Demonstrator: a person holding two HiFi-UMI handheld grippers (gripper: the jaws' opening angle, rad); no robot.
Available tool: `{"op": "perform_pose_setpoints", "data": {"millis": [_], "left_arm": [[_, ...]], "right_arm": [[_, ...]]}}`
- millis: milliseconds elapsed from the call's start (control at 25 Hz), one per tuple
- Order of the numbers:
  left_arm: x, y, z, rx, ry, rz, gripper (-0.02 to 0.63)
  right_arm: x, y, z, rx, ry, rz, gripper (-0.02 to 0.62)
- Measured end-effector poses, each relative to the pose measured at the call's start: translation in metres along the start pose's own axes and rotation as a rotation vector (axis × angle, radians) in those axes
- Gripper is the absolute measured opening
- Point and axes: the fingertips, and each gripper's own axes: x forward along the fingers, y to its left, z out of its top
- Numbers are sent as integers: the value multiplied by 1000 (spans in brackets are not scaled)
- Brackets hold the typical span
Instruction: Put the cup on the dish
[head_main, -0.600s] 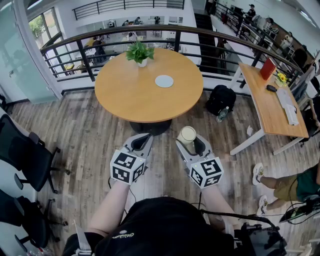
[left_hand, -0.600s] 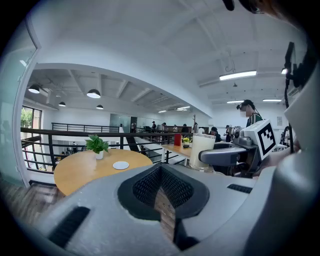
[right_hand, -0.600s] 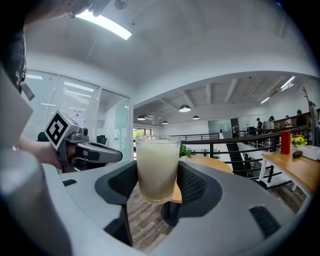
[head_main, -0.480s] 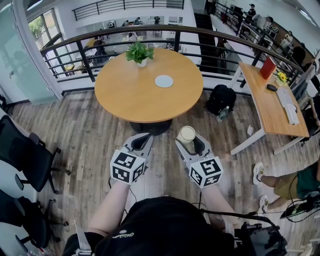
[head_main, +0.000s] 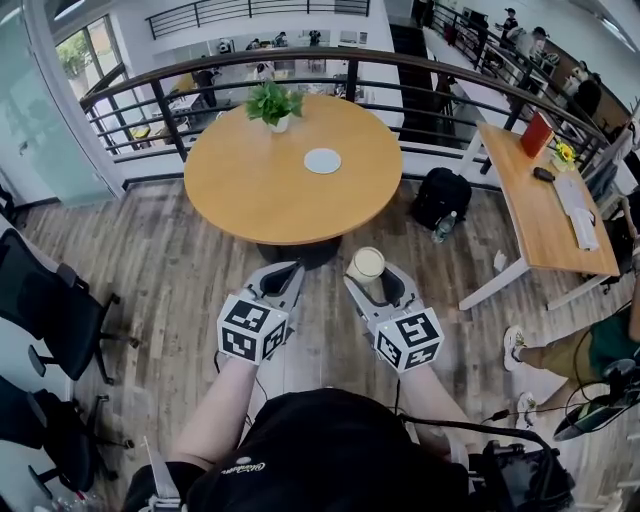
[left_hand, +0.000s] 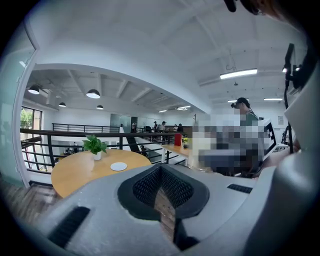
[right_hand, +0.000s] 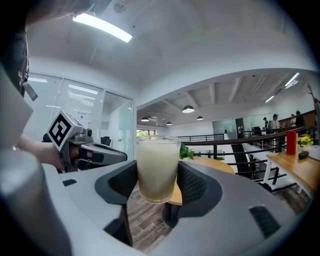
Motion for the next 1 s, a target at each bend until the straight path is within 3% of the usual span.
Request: {"op": "perform_pose_setpoints", "data": {"millis": [600,1000], "left_arm": [[31,-38,-4,0,11,45,5],[49,-21,-6,-15,-3,63,5]], "right_arm": [[-26,-38,-12,-21,-3,41,245],[-4,-45,-13,-38,-4,68,245]]}}
